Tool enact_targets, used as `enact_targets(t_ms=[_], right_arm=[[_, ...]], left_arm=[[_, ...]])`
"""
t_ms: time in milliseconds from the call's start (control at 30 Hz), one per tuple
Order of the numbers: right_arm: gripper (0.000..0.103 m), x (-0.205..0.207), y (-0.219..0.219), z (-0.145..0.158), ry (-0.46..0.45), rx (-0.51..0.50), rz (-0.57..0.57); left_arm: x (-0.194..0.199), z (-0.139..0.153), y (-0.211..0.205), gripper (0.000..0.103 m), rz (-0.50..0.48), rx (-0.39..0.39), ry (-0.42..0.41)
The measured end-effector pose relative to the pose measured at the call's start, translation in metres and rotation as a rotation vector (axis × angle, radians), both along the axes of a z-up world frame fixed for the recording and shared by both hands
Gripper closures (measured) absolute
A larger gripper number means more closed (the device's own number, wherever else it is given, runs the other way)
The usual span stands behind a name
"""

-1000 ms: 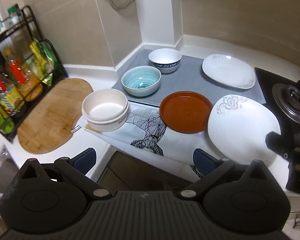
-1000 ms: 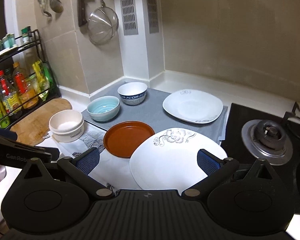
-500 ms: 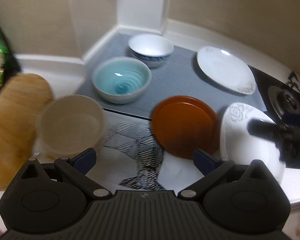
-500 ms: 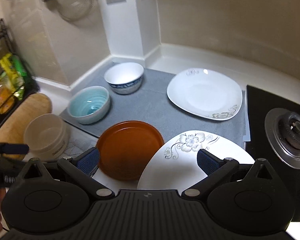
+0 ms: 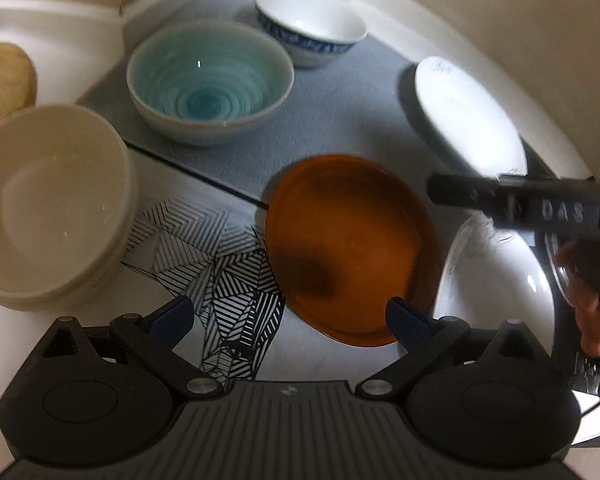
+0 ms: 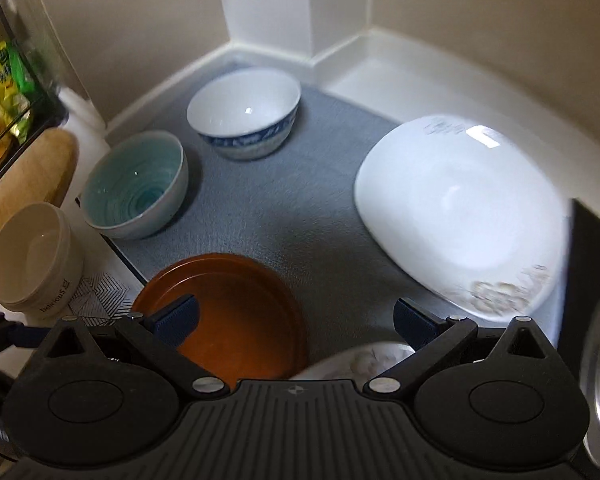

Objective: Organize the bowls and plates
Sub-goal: 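Reach both grippers to the terracotta-brown plate and close them on its rim, then lift the brown plate with both grippers and carry it over the white floral plate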

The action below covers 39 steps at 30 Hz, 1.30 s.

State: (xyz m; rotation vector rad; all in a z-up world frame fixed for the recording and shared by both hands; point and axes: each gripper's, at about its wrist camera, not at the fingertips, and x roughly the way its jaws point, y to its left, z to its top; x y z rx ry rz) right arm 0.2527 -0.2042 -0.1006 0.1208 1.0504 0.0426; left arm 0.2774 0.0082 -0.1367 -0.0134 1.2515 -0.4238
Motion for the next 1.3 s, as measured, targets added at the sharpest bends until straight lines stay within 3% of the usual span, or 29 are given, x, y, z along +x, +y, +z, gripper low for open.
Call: enact_targets(t_ms=[167, 333, 467, 500, 567, 600, 633, 667, 867, 1100, 1300], right_arm=[[0.009, 0.025, -0.006, -0.025, 0.085, 0.077, 0.052], [0.024, 0.032, -0.003, -0.038, 0.134, 0.074, 0.103], [0.036, 0.032, 0.005, -0.043, 0.127, 0.022, 0.159], [0.043, 0.031, 0.009, -0.043, 0.119, -0.01, 0.176], [0.06, 0.027, 0.015, -0.043, 0.092, -0.081, 0.195], [0.074, 0.025, 0.017, -0.043, 0.074, -0.109, 0.201], [0.091, 0.023, 0.019, -0.043, 0.056, -0.12, 0.206], [0.092, 0.022, 0.017, -0.043, 0.049, -0.1, 0.216], [0.093, 0.015, 0.018, -0.034, -0.001, -0.061, 0.202], [0.093, 0.002, 0.017, -0.003, -0.086, -0.045, 0.185], [0.093, -0.019, 0.011, 0.028, -0.146, -0.039, 0.101]], left_arm=[[0.012, -0.015, -0.003, 0.008, 0.065, -0.004, 0.062], [0.021, -0.018, -0.008, 0.015, 0.133, -0.007, 0.056], [0.028, -0.011, -0.012, 0.034, 0.163, 0.013, 0.033], [0.028, -0.01, -0.014, 0.038, 0.162, 0.03, 0.018], [0.028, -0.008, -0.017, 0.056, 0.16, 0.065, -0.01], [0.028, -0.008, -0.018, 0.06, 0.161, 0.082, -0.019], [0.029, -0.008, -0.02, 0.071, 0.164, 0.094, -0.024], [0.029, -0.008, -0.02, 0.081, 0.168, 0.105, -0.026], [0.025, -0.001, -0.006, 0.091, 0.179, 0.086, -0.035], [0.012, 0.026, -0.001, 0.093, 0.141, 0.073, -0.117], [0.006, 0.063, -0.005, 0.093, 0.026, 0.04, -0.197]])
